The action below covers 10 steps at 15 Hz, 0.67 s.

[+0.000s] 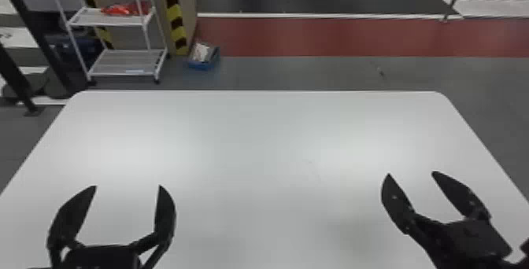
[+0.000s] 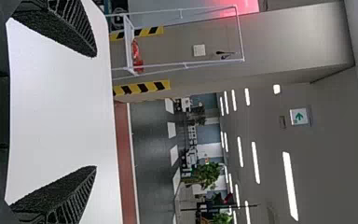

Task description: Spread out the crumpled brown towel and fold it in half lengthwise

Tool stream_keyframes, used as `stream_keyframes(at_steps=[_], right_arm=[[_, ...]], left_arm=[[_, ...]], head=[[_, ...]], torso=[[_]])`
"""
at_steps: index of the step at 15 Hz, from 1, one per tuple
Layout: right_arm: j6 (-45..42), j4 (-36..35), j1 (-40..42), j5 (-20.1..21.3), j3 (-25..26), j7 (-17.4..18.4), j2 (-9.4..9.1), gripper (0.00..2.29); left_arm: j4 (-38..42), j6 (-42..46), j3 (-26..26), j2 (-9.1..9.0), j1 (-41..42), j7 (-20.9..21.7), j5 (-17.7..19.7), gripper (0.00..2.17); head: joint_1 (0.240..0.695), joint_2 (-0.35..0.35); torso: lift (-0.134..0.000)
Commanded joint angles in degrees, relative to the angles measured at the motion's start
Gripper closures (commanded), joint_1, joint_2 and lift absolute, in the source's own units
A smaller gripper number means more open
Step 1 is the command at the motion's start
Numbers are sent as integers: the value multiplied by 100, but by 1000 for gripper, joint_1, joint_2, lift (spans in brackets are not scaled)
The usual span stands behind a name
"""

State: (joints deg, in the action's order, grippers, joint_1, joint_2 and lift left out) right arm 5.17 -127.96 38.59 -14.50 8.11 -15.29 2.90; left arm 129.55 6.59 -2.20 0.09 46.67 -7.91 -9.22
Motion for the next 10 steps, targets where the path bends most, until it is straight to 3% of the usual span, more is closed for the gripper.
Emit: stream_keyframes(at_steps=[1, 10], right_arm=[[60, -1, -1, 17, -20, 0, 26, 76], [270, -18, -1, -53, -46, -9, 44, 76]], left_arm=[[35, -40, 0, -24, 9, 0, -9, -1], [87, -180, -18, -24, 35, 0, -36, -1]], head=[[695, -8], [695, 1]], torso=[[-125], [-125]])
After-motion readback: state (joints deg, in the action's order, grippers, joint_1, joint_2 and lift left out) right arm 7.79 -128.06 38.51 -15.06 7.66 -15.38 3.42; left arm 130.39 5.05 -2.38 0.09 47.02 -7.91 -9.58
